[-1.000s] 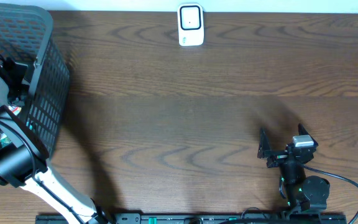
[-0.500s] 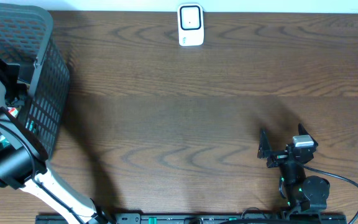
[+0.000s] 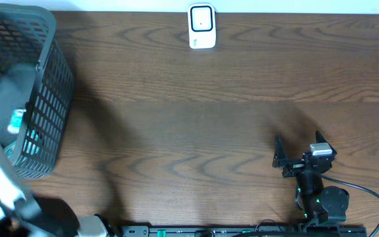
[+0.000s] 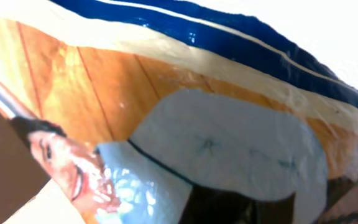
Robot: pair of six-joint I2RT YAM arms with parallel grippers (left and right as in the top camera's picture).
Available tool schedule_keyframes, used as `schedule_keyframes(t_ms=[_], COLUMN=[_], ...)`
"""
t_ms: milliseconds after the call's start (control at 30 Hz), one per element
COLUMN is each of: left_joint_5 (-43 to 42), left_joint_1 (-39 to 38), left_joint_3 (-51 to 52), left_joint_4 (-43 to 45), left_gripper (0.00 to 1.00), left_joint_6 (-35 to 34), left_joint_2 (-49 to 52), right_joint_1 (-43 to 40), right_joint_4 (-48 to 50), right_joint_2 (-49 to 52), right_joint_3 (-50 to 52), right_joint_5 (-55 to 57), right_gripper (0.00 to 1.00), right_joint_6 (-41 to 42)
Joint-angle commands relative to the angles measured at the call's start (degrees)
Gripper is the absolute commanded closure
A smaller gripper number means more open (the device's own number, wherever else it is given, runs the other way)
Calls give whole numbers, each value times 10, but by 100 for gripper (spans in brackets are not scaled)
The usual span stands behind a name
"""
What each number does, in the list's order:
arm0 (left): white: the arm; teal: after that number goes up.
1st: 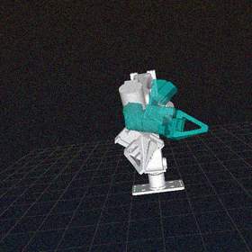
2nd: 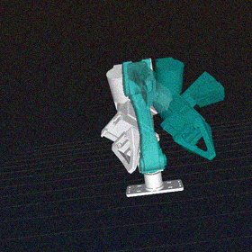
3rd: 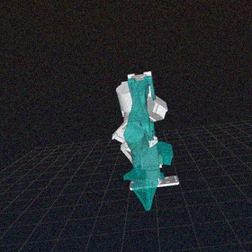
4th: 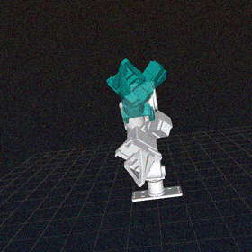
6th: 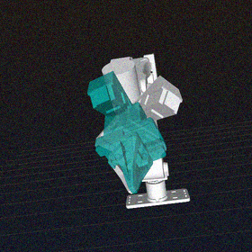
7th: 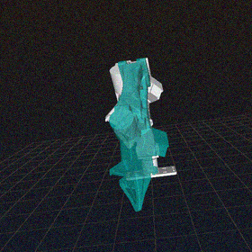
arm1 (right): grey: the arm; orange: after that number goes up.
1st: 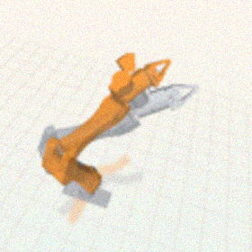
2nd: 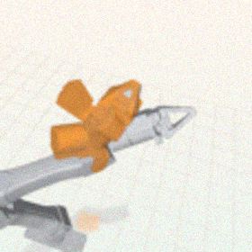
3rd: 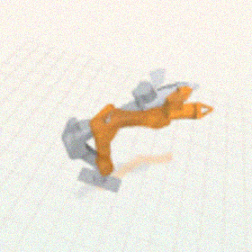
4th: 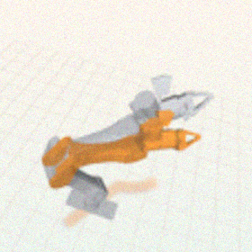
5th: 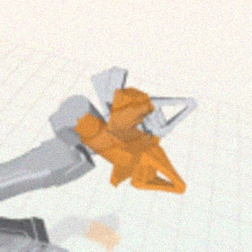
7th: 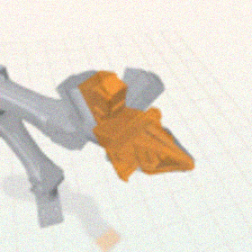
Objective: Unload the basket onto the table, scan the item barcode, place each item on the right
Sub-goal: 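Lift the snack bag out and place it beside the scanner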
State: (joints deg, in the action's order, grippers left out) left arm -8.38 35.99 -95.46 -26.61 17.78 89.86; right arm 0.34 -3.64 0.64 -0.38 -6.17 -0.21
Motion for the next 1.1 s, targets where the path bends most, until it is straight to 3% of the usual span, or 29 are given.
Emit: schedule_keyframes(t_ms=[0,100,233,400,567,800,1067], left_joint_5=[-33,-57,-158,-235,-247,-244,-108], left_joint_1=[2,2,-9,-87,-212,-388,-536], left_joint_3=[-14,-14,-14,-14,-13,-9,-6], left_joint_4=[27,53,108,149,108,22,-75], left_gripper=[92,93,93,93,93,93,93], left_joint_6=[-75,-144,-265,-427,-467,-470,-501], left_joint_2=[-62,-100,-134,-141,-137,-103,21], right_joint_1=[5,5,5,5,5,5,5], right_joint_4=[-3,-2,-2,-2,-2,-2,-2], right_joint_2=[-3,-3,-3,-3,-3,-3,-3], right_joint_3=[1,1,1,1,1,1,1], right_joint_5=[2,2,2,2,2,2,2], right_gripper=[1,1,1,1,1,1,1], right_joint_6=[10,10,10,10,10,10,10])
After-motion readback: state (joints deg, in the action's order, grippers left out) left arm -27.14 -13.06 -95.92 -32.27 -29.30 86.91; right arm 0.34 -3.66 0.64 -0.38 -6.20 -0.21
